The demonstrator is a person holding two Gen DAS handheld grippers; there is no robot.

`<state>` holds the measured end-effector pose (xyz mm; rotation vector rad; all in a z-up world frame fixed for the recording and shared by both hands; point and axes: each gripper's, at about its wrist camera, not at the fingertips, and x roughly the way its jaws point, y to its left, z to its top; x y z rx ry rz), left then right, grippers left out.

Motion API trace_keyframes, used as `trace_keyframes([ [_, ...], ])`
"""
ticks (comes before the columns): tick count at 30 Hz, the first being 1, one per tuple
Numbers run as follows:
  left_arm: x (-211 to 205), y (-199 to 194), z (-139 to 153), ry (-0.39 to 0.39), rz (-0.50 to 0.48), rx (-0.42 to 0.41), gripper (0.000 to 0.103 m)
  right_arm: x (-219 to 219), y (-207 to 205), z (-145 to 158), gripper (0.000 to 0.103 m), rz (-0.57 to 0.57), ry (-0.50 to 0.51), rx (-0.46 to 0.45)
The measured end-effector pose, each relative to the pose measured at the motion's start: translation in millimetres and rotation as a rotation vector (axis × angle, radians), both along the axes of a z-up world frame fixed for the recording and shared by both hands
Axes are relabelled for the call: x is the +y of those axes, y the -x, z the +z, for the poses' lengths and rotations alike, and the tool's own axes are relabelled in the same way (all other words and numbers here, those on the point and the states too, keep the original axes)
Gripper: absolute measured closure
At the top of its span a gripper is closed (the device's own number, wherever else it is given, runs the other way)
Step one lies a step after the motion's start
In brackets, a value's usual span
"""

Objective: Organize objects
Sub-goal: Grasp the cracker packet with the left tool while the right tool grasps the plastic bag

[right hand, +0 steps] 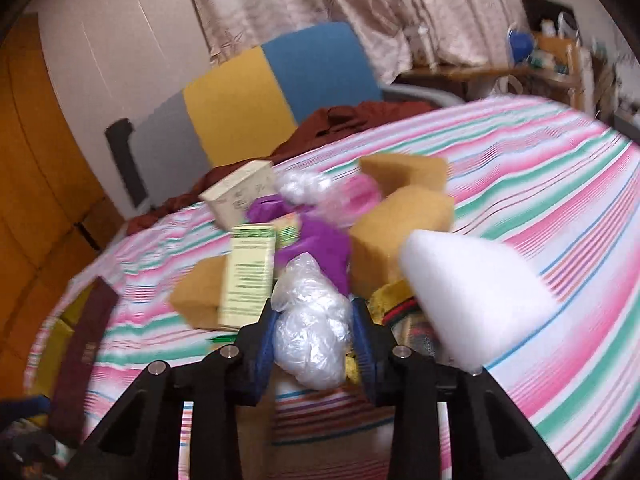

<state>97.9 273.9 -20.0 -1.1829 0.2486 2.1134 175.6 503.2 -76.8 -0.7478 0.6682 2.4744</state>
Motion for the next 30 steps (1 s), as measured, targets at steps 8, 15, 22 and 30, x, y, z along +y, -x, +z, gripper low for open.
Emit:
trace_keyframes([
  [8,83.5,8.1,-35.2,0.042,-0.105,-0.15,0.0,2.8,-3.9,-7.2,0.068,-0.051,-0.044,0.03],
  [15,113.8,2.0,-49.2,0.059,-0.139,-0.064,0.001,19.4,-20.0,-11.7,0.069,-0.089,0.012,0.087],
  [22,122.6,-0.3,-60.7,0.081,-0.182,0.065,0.001,15.9,-17.1,-13.4,0.068,-0.064,-0.001,0.085],
  [30,94.7,-10.0,-59.8,0.052,-0.192,0.18,0.054,14.0,-18.6,-14.9,0.068,-0.063,-0.001,0.088],
])
